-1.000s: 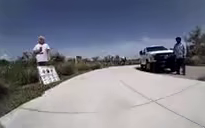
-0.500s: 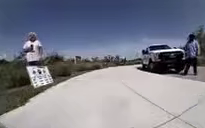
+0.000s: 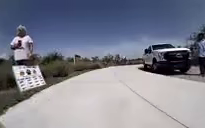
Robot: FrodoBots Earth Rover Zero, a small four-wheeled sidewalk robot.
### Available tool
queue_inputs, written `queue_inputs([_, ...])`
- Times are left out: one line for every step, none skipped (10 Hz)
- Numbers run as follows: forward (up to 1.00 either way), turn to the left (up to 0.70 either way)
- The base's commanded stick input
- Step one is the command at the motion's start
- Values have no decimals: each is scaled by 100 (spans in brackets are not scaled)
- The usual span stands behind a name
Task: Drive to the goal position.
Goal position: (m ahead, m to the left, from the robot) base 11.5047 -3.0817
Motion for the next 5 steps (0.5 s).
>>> queue_inputs([85, 0])
queue_inputs([85, 0])
queue_inputs([85, 0])
queue_inputs([85, 0])
queue_inputs([85, 0])
